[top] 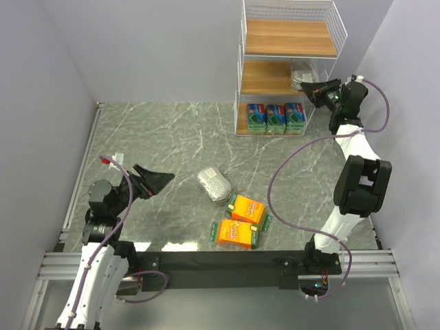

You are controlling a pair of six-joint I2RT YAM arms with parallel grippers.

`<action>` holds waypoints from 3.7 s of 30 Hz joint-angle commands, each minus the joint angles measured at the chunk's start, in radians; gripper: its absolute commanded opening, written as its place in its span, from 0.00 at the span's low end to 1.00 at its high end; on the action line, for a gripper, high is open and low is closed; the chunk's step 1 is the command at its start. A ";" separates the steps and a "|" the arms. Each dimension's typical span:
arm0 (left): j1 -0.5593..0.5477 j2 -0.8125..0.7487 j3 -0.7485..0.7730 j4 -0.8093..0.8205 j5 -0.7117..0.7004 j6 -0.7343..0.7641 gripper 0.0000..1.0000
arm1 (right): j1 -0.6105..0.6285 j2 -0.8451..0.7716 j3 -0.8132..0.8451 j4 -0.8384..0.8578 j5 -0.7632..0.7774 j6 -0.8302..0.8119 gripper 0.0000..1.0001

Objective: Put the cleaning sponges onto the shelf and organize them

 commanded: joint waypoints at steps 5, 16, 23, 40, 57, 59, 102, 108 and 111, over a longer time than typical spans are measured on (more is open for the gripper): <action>-0.002 -0.012 0.006 0.032 0.016 -0.012 0.99 | -0.010 -0.009 0.044 -0.021 -0.050 -0.027 0.08; -0.002 -0.023 0.011 0.025 0.011 -0.009 0.99 | -0.013 -0.103 0.023 -0.047 -0.027 -0.027 0.65; -0.002 -0.032 0.017 0.014 0.008 -0.005 0.99 | -0.019 -0.280 -0.126 -0.068 -0.008 -0.034 0.68; -0.003 0.011 -0.009 0.092 0.022 -0.021 0.99 | 0.522 -0.686 -0.624 -0.406 0.192 -0.308 0.68; -0.003 0.009 -0.029 0.103 0.018 -0.025 1.00 | 1.007 -0.304 -0.410 -0.607 0.445 -0.282 0.61; -0.003 0.005 -0.031 0.095 0.016 -0.019 0.99 | 1.007 -0.297 -0.420 -0.638 0.462 -0.273 0.62; -0.003 0.031 -0.064 0.150 0.031 -0.039 1.00 | 1.007 -0.317 -0.577 -0.607 0.678 0.126 0.70; -0.003 0.038 -0.060 0.153 0.036 -0.038 0.99 | 1.006 -0.259 -0.583 -0.543 0.720 0.175 0.66; -0.003 0.015 -0.045 0.107 0.022 -0.016 0.99 | 1.004 -0.212 -0.571 -0.524 0.709 0.173 0.62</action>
